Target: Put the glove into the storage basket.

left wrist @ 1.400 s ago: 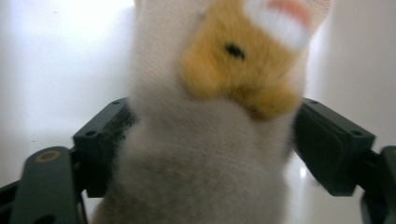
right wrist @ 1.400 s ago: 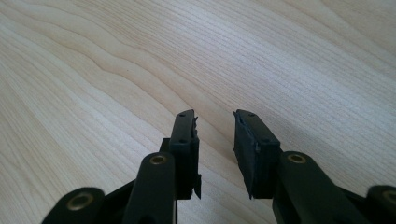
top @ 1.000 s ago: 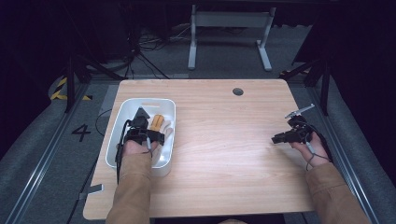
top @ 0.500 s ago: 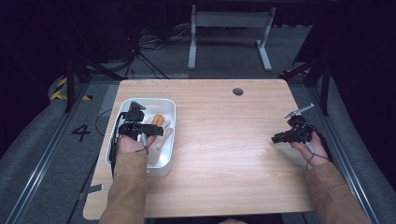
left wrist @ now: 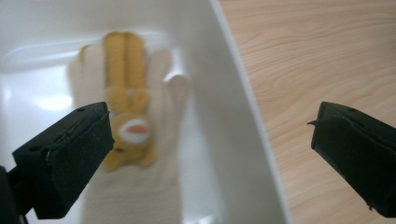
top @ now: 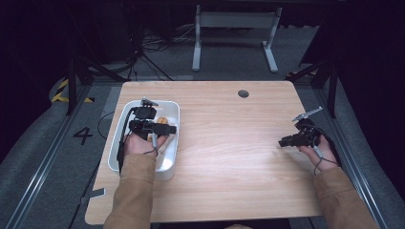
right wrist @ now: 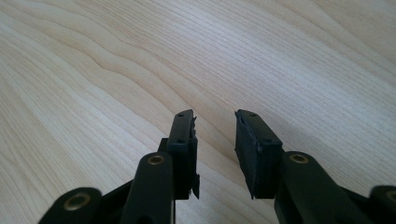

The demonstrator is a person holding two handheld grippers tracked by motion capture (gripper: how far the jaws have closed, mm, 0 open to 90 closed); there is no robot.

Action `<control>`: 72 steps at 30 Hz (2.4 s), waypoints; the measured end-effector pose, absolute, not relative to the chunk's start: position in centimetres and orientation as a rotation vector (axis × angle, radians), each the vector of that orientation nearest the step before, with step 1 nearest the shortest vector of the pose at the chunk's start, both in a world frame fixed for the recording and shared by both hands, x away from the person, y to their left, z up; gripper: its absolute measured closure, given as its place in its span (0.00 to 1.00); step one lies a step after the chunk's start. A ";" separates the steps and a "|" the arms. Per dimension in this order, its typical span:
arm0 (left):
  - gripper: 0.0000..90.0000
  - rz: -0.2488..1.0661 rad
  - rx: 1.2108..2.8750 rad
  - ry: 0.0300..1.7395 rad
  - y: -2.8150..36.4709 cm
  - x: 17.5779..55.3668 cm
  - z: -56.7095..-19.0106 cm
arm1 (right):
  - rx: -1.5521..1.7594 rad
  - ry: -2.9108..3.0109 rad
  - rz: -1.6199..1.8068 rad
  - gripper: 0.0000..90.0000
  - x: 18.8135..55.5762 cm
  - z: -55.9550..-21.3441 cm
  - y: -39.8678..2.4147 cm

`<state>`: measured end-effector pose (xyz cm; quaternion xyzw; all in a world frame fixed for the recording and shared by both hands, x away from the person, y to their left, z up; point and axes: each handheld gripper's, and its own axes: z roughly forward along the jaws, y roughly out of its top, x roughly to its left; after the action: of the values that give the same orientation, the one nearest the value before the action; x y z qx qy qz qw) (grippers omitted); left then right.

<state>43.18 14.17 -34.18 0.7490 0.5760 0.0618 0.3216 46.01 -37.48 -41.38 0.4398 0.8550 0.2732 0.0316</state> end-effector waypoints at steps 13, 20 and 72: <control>0.00 0.190 2.150 1.046 6.4 41.0 -33.3 | 1.367 2.606 0.841 0.73 45.1 -41.4 -38.5; 0.00 0.095 2.164 0.918 4.7 39.5 -34.4 | 1.362 2.601 0.841 0.71 45.0 -41.3 -38.6; 0.00 0.154 2.330 0.690 0.8 38.2 -45.7 | 1.266 2.633 0.786 0.68 45.1 -42.6 -37.1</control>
<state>38.24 0.76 -45.69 0.8979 0.2657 0.0593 0.3460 45.13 -37.15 -42.63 0.4177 0.8689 0.2592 0.0579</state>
